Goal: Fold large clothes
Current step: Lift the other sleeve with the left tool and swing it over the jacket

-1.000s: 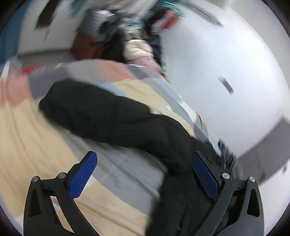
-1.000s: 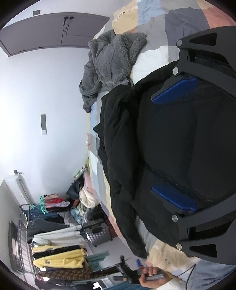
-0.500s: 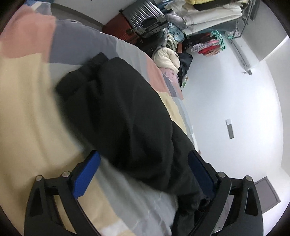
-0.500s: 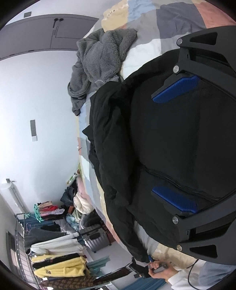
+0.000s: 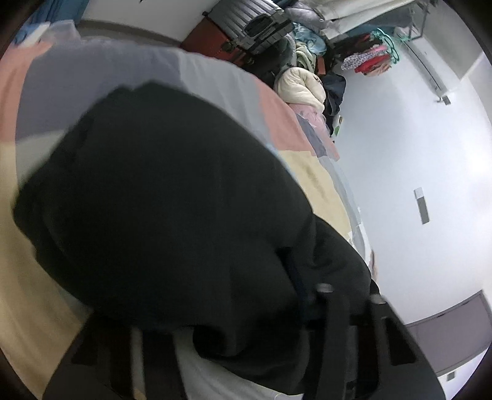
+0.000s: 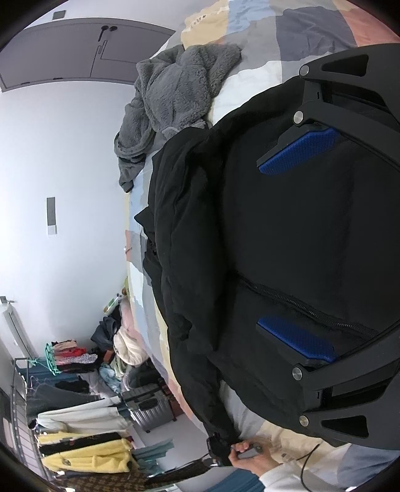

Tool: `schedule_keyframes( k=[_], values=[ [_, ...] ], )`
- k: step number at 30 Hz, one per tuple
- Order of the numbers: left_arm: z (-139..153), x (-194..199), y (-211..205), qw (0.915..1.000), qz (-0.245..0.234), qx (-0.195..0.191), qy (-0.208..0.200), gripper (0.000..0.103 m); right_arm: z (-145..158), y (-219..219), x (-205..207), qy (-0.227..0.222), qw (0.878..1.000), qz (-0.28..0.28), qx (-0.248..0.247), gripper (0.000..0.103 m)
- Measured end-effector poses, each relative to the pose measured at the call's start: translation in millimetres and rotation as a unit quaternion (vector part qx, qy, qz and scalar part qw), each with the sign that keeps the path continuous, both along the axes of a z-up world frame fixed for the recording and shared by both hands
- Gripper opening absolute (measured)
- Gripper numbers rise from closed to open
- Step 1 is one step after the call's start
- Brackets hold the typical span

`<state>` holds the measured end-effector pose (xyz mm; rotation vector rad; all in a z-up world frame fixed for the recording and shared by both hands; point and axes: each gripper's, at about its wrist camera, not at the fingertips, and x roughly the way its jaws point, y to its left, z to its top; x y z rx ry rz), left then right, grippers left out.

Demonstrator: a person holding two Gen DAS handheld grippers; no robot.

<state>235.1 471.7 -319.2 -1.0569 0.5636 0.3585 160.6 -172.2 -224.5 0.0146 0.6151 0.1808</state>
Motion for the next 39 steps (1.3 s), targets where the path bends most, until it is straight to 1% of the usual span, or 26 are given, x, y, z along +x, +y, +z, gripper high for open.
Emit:
schedule_keyframes(
  k=[1,2,3,5,9,13,16,18,19,20,22,24,28,30,31,33,35,39],
  values=[
    [3,-1,0,0.9999,-0.003,0.01,0.003,0.031,0,0,-1,-0.001,1.0,0.0,-0.002,0.094],
    [8,-1,0,0.9997,-0.005,0.024,0.007,0.024,1,0,-1,-0.002,1.0,0.0,-0.003,0.094],
    [18,-2,-1,0.9988,-0.006,0.046,0.014,0.019,2,-1,-1,-0.003,1.0,0.0,-0.002,0.094],
    [30,-4,0,0.9975,-0.003,0.069,0.017,0.015,3,-3,-2,-0.005,1.0,-0.002,-0.001,0.094],
    [55,-18,-3,0.9944,0.021,0.102,0.017,0.011,6,-9,-4,-0.012,1.0,-0.005,-0.002,0.094],
    [74,-34,-19,0.9909,0.038,0.128,0.018,0.01,8,-14,-8,-0.016,1.0,-0.002,-0.002,0.094],
    [97,-33,-29,0.9879,0.036,0.15,0.015,0.01,12,-17,-12,-0.024,1.0,0.001,0.001,0.094],
    [120,-30,-40,0.9842,0.025,0.174,0.014,0.009,14,-20,-13,-0.03,1.0,0.003,0.0,0.099],
    [131,-18,-40,0.9826,0.02,0.184,0.014,0.009,15,-21,-15,-0.034,0.999,0.004,0.0,0.101],
    [142,-15,-45,0.9802,0.014,0.197,0.014,0.009,16,-23,-16,-0.037,0.999,0.003,-0.001,0.102],
    [170,-17,-64,0.9728,-0.001,0.231,0.01,0.009,17,-27,-17,-0.041,0.999,0.002,-0.001,0.102],
    [192,-14,-81,0.9668,-0.01,0.255,0.004,0.009,19,-32,-19,-0.044,0.999,-0.001,0.005,0.103],
    [234,-7,-111,0.9593,-0.026,0.281,-0.011,0.009,23,-42,-21,-0.05,0.999,-0.008,0.015,0.103],
    [256,-5,-132,0.9525,-0.04,0.301,-0.018,0.009,25,-46,-24,-0.056,0.998,-0.011,0.015,0.103],
    [263,-4,-140,0.9494,-0.046,0.31,-0.021,0.009,25,-48,-26,-0.058,0.998,-0.011,0.014,0.103],
    [280,-2,-164,0.9399,-0.062,0.334,-0.029,0.009,26,-51,-29,-0.062,0.998,-0.01,0.015,0.103],
    [292,0,-186,0.9327,-0.074,0.351,-0.034,0.009,27,-53,-30,-0.064,0.998,-0.006,0.017,0.103],
    [308,4,-229,0.9252,-0.097,0.364,-0.049,0.009,32,-58,-32,-0.069,0.998,-0.005,0.004,0.103]
  ],
)
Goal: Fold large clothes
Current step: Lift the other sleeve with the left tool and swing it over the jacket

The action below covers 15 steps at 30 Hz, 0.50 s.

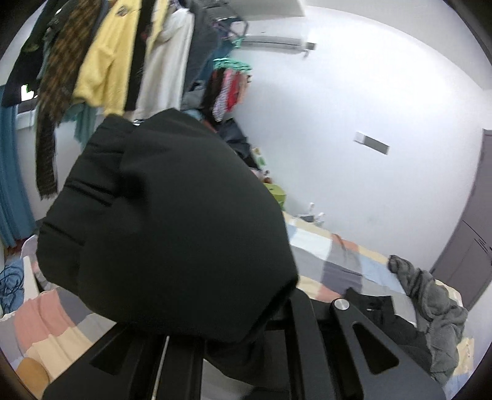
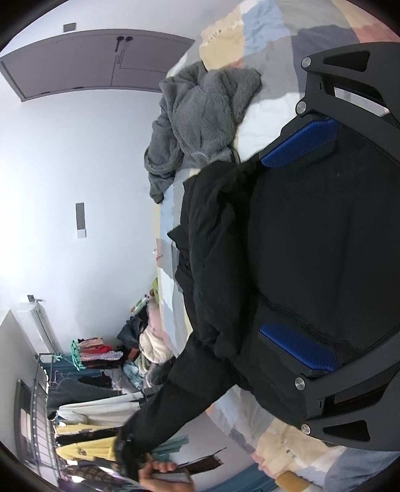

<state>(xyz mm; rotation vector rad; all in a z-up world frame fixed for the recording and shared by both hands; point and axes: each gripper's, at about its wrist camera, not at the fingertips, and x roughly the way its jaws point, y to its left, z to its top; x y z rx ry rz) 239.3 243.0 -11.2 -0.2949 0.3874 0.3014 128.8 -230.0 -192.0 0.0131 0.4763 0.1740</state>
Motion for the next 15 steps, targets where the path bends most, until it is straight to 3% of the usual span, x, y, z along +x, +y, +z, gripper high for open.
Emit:
schedule_keyframes(
  k=[7,15],
  values=[
    [13,12,-67,0.9982,-0.044,0.039,0.013,0.009,8,-17,-9,-0.023,1.0,-0.002,0.001,0.103],
    [17,17,-151,0.9921,-0.101,0.073,0.016,0.009,8,-43,-13,-0.008,1.0,0.01,0.013,0.103]
  ],
)
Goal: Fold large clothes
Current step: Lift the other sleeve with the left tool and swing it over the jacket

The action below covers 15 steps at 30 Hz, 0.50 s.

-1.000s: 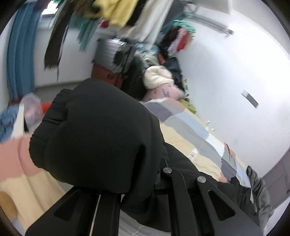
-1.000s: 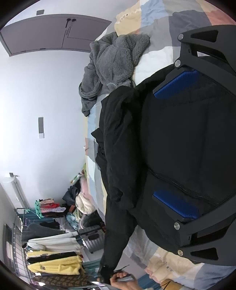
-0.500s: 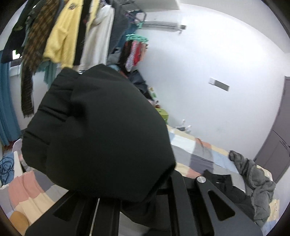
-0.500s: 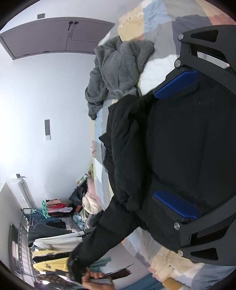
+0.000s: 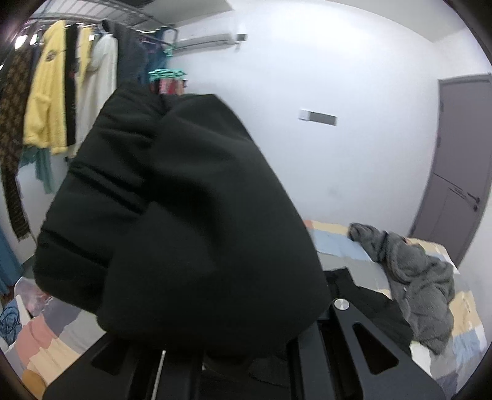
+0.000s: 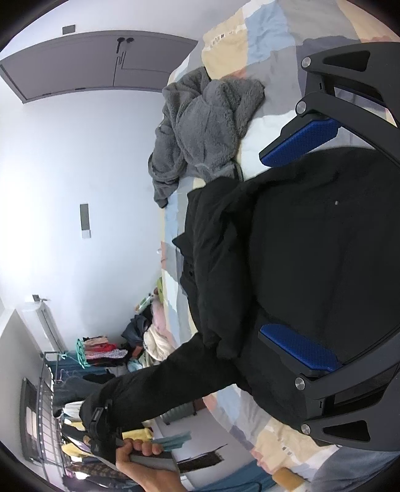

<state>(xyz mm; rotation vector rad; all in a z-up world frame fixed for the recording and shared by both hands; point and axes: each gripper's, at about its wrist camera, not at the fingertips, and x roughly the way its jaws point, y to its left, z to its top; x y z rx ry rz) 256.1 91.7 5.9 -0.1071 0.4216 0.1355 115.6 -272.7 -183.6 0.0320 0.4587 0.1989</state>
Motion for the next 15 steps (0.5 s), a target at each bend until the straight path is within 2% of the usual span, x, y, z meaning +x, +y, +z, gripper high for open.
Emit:
schedule_keyframes(
  k=[6,15],
  values=[
    [-14,8,-60,0.9988,-0.047,-0.001,0.007,0.009,1,-28,-8,-0.008,1.0,-0.03,0.005,0.103],
    [-82,32,-148,0.9913,-0.127,-0.008,0.036,0.009,-4,-56,-14,0.003,0.998,-0.039,0.048,0.103]
  ],
)
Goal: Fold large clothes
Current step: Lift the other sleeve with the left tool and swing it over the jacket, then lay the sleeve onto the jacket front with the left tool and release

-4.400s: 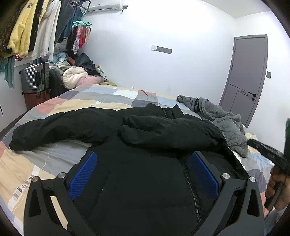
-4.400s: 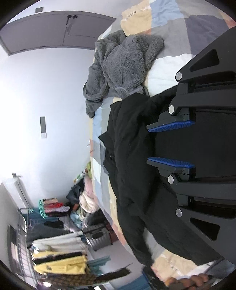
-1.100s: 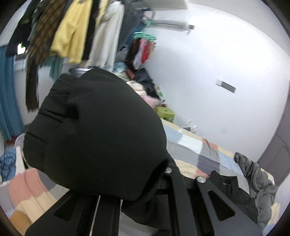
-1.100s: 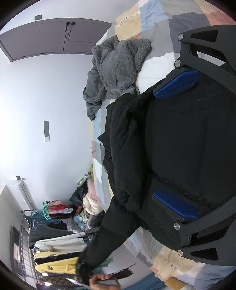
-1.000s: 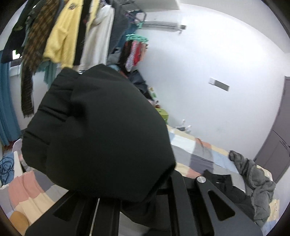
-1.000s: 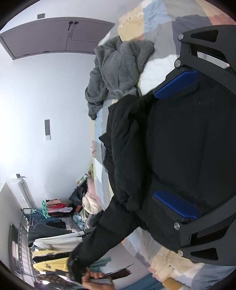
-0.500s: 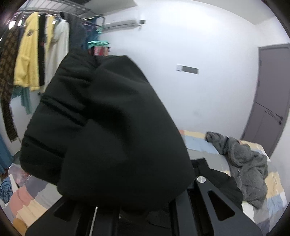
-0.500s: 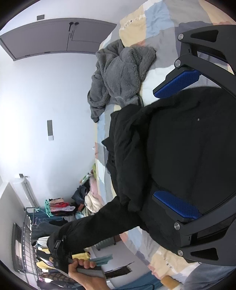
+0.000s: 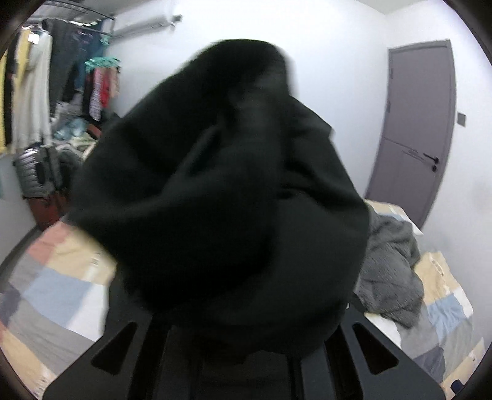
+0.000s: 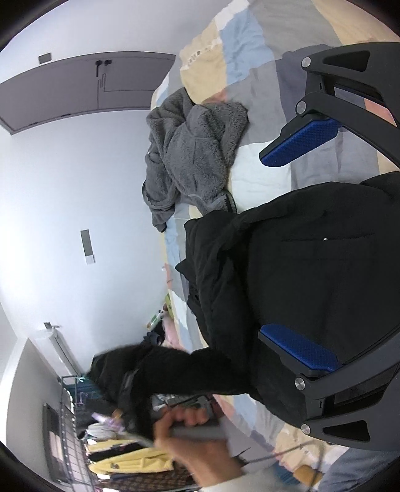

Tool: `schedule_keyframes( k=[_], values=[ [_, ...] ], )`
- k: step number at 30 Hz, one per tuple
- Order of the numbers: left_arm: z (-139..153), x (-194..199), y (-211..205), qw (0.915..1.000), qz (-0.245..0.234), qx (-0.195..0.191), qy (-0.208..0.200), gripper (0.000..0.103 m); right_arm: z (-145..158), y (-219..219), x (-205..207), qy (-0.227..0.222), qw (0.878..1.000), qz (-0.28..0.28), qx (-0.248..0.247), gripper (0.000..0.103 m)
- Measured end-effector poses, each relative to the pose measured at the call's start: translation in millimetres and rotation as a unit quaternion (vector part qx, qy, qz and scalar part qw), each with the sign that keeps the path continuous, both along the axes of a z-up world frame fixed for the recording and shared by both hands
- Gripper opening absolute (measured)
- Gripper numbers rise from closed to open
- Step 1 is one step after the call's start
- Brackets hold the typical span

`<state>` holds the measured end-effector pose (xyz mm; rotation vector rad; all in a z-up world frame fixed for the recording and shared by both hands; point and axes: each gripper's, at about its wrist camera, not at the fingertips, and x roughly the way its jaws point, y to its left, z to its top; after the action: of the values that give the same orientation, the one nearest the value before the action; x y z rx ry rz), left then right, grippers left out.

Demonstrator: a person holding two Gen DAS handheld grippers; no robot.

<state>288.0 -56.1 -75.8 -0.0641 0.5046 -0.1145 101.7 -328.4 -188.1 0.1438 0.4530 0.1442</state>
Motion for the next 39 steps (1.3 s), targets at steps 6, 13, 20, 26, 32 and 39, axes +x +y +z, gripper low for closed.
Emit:
schedule_keyframes(
  k=[6,13,20,26,32,39],
  values=[
    [-57,29,-55,0.9977,-0.044,0.015,0.049,0.01,-5,-10,6,0.006,1.0,0.006,0.017,0.103],
    [-127,62,-85,0.9916,-0.063,0.013,0.112,0.009,-20,-18,19,0.026,0.999,0.01,0.03,0.103],
    [-134,70,-85,0.9903,-0.067,-0.002,0.122,0.01,-28,-19,28,0.037,0.998,0.017,0.041,0.103],
    [-130,48,-78,0.9897,-0.064,-0.022,0.126,0.012,-26,-10,28,0.032,0.999,0.027,0.03,0.103],
    [-123,32,-55,0.9862,-0.072,-0.037,0.145,0.015,-23,5,28,0.025,0.999,0.039,0.013,0.103],
    [-125,6,-32,0.9853,-0.08,-0.024,0.149,0.02,-23,18,35,0.029,0.998,0.06,0.016,0.103]
  ],
)
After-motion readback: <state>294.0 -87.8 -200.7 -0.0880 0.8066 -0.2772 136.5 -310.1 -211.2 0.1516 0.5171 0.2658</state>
